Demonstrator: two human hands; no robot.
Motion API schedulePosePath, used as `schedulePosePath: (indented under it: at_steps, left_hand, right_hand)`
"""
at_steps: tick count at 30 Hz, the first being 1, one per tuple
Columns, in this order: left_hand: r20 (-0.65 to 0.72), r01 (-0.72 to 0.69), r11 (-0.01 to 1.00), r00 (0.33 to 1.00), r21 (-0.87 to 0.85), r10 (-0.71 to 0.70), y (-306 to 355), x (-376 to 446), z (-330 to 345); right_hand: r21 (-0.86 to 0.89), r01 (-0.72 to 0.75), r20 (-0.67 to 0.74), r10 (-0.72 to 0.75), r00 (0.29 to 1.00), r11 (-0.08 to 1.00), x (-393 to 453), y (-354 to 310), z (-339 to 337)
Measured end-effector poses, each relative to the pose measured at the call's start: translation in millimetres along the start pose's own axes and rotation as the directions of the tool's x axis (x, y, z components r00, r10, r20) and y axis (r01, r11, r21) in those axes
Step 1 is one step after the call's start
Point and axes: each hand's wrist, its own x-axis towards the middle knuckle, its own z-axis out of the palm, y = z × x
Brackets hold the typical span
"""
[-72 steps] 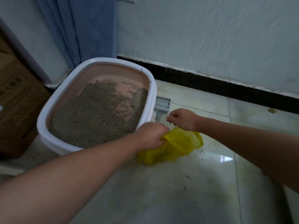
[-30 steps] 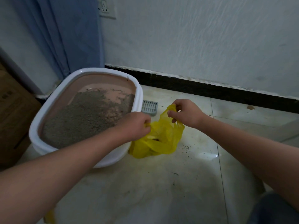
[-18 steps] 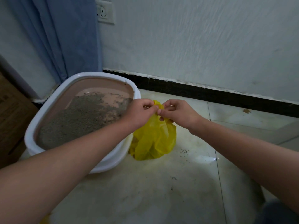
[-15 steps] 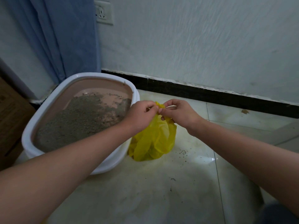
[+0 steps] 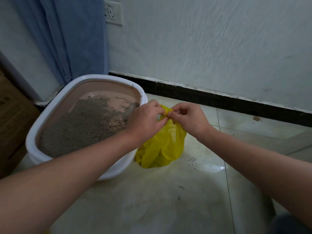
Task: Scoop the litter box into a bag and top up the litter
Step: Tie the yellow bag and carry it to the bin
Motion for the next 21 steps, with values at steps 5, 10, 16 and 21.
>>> schedulePosePath:
  at_steps: [5, 10, 16, 21]
  left_hand:
    - [0.174, 0.176, 0.982, 0.972, -0.074, -0.161, -6.5, -7.9, 12.7]
    - [0.341, 0.363, 0.874, 0.906, -0.323, -0.25, -17.7, -10.8, 11.3]
    - [0.259, 0.582, 0.698, 0.812, -0.416, -0.523, -26.0, -6.5, 5.7]
    - [0.309, 0.695, 0.431, 0.673, -0.576, -0.672, -38.2, -0.5, 4.7]
  right_hand:
    - [0.082, 0.023, 0.008, -0.023, 1.0, 0.996, -0.4, -5.4, 0.9]
    - [0.117, 0.046, 0.014, -0.048, 0.999, 0.992, -3.1, -10.9, 4.3]
    - [0.152, -0.075, -0.106, 0.092, 0.99, 0.985, 2.4, -7.2, -7.2]
    - [0.133, -0.126, -0.156, 0.146, 0.977, 0.983, 6.0, -3.8, -19.6]
